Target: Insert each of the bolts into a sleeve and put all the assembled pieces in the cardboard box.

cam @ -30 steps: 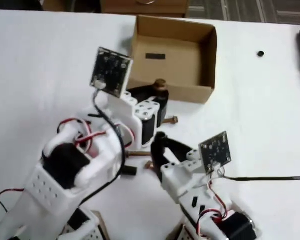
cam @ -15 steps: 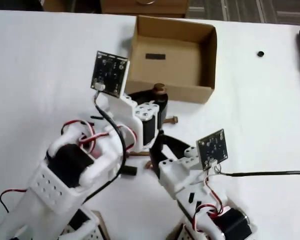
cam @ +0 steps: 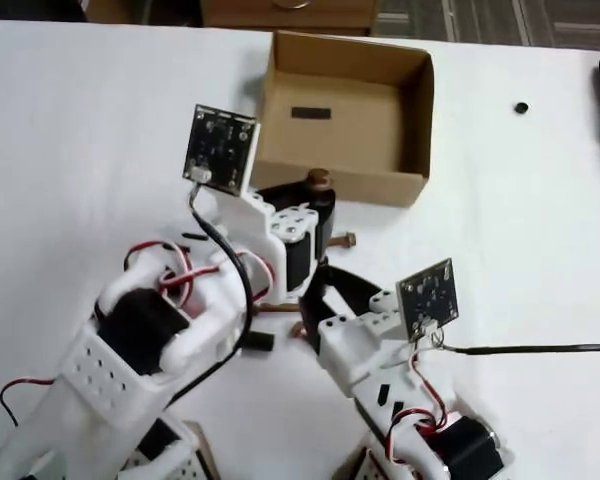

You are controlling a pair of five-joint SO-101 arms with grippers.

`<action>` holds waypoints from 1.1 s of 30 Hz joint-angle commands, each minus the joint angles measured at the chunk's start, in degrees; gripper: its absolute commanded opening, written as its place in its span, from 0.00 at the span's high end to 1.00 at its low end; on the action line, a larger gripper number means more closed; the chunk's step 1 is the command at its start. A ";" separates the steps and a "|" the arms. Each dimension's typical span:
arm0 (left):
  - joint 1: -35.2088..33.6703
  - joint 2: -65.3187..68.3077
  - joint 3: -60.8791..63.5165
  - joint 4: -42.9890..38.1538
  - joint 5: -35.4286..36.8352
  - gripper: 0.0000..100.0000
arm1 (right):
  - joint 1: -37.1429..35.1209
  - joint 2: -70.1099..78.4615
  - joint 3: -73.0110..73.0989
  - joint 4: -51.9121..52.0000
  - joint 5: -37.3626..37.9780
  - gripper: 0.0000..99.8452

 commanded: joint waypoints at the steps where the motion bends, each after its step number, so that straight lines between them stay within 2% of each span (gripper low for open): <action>1: 0.35 -1.67 -0.57 -0.44 0.35 0.98 | 0.31 -0.66 -0.35 -1.54 -0.35 0.98; 11: 0.70 -1.67 -0.31 3.34 0.44 0.98 | 0.31 -0.57 -0.26 -2.95 -0.35 0.98; 18: 0.88 -1.76 4.79 4.31 0.44 0.98 | 0.31 -0.57 -0.26 -2.95 -0.35 0.98; 24: 3.34 -1.76 4.79 7.30 0.18 0.98 | 0.31 -0.57 -0.26 -2.95 -0.35 0.98; 28: 5.10 -1.76 4.79 8.88 0.09 0.90 | 0.31 -0.57 -0.26 -2.95 -0.26 0.98; 33: 5.10 -1.76 4.79 8.97 0.09 0.72 | 0.40 -0.57 -0.26 -2.77 -0.26 0.98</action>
